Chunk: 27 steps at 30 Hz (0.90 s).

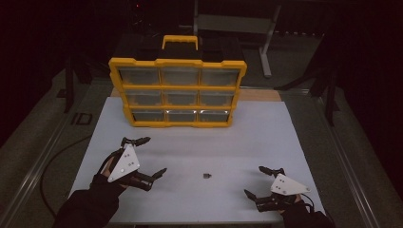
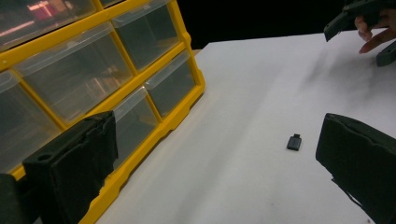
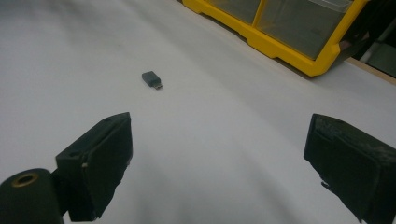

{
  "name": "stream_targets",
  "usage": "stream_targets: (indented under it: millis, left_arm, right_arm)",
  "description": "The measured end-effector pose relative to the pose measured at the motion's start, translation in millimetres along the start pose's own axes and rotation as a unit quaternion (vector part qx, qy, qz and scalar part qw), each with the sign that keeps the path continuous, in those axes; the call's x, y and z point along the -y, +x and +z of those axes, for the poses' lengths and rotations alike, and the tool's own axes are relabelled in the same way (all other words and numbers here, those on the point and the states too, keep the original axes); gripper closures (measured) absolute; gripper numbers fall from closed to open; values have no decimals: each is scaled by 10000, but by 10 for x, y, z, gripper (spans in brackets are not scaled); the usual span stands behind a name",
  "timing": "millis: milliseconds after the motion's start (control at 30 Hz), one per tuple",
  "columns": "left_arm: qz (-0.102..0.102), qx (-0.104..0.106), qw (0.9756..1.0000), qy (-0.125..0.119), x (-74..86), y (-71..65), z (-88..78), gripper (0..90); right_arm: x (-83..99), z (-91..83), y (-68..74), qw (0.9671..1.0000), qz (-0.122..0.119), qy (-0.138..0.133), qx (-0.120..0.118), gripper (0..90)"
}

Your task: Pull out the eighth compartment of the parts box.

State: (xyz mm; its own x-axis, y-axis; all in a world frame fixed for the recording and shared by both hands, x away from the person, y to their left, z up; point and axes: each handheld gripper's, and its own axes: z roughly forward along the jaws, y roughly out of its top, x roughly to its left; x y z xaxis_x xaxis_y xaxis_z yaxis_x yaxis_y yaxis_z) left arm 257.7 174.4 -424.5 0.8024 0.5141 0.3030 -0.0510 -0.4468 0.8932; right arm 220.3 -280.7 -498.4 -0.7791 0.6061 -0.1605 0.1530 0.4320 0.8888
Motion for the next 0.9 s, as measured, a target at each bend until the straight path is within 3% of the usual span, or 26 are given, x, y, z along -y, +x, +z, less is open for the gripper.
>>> stream_targets:
  millis: [533, 900]
  left_arm:
    - [379, 158, 9990, 169, -220, 122, 239, 0]
    - [501, 189, 9982, 258, -265, 188, 403, 0]
  right_arm:
    - [-3, 2, 7, 10000, 20, -8, -18, 80]
    - [-4, 7, 11, 10000, -13, -9, -42, 80]
